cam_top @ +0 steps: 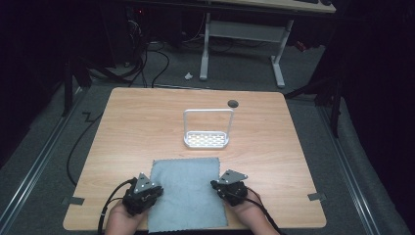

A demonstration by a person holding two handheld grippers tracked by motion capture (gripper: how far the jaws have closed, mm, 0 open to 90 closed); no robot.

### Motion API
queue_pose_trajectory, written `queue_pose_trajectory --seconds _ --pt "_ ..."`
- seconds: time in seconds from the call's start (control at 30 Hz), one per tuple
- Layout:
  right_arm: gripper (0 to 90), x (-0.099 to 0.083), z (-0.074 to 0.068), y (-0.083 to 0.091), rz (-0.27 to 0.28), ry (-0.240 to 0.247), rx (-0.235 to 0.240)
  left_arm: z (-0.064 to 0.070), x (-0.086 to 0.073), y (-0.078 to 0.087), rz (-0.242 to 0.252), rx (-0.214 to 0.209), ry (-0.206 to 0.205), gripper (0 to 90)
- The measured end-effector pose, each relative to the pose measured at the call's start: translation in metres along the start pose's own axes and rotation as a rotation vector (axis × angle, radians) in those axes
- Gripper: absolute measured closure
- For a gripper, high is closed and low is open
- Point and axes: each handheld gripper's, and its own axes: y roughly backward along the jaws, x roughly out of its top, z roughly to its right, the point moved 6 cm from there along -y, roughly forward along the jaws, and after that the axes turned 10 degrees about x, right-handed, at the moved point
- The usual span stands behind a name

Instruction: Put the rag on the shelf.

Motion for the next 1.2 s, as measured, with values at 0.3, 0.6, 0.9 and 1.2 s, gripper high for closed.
queue_pose_trajectory --seconds 0.3,0.6,0.9,1.2 --pt "90.0 -0.028 0.016 0.032 0.016 -0.073 -0.066 0.03 0.019 -0.017 0.012 -0.085 -0.072 82.8" --pt "90.0 -0.038 0.022 0.043 0.015 -0.103 -0.08 0.045 0.02 -0.016 0.009 -0.121 -0.116 82.6" --pt "85.8 -0.034 0.021 0.047 0.045 -0.115 -0.067 0.028 0.018 -0.014 0.03 -0.079 -0.081 76.9" --pt "81.9 -0.027 0.022 0.045 0.07 -0.098 -0.058 -0.019 0.046 -0.043 0.06 0.035 0.095 64.0"
